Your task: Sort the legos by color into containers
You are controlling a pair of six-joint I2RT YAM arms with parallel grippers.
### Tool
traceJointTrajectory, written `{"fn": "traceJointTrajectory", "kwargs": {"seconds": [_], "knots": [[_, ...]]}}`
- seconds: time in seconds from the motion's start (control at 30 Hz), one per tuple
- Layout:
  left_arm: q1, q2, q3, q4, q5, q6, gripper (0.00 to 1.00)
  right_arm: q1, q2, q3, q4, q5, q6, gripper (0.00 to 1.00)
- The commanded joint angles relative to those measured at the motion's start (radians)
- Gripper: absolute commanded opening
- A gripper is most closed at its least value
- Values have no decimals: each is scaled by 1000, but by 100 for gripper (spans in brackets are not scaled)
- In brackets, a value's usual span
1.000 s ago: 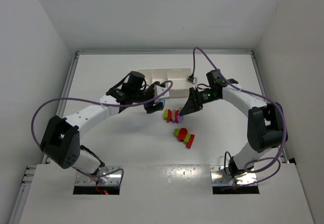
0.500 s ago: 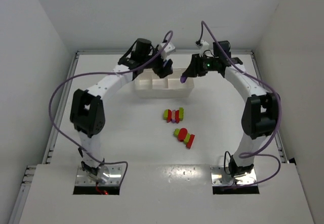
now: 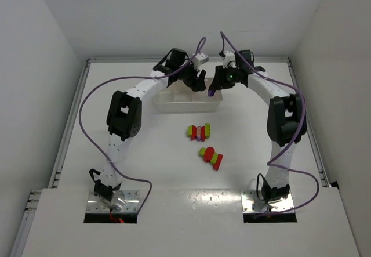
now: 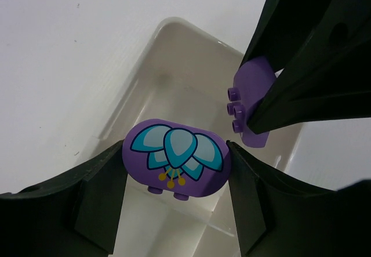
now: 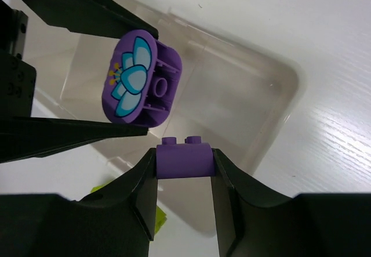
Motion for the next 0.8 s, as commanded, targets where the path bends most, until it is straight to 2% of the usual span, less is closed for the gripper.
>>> {"fn": "traceJointTrajectory", "kwargs": {"seconds": [0.0, 0.07, 0.1, 0.13, 0.2, 0.3, 0.47, 0.57, 0.63, 0.67, 0.7, 0.77], "knots": [[-18, 2, 73, 13, 46, -31, 37, 5, 5, 57, 34, 28, -16, 28], [-18, 11, 93, 13, 46, -31, 50, 5, 5, 69, 34, 28, -16, 43], [-18, 11, 93, 13, 46, -31, 60, 5, 5, 78, 34, 28, -16, 49], [-18, 11, 93, 13, 46, -31, 64, 5, 5, 78, 34, 38, -16, 56], [-18, 11, 104, 24, 46, -31, 74, 5, -5, 78, 25, 39, -16, 60], [-18, -15, 94, 43, 17, -41, 86, 5, -53, 42, 25, 39, -7, 72], [-18, -180, -32, 122, -3, -26, 86, -6, -215, -64, 25, -9, -16, 72], [-18, -278, -118, 92, 42, 47, 86, -6, -318, -174, -38, -79, -78, 72], [-18, -395, -241, 44, 109, 112, 86, -6, -427, -265, -93, -170, -205, 72], [-18, -436, -289, -23, 126, 194, 83, 3, -462, -296, -175, -185, -267, 72], [-18, -517, -394, -60, 161, 243, 83, 14, -495, -357, -223, -207, -387, 72], [-18, -597, -509, -162, 189, 352, 78, 14, -577, -423, -340, -236, -469, 72]]}}
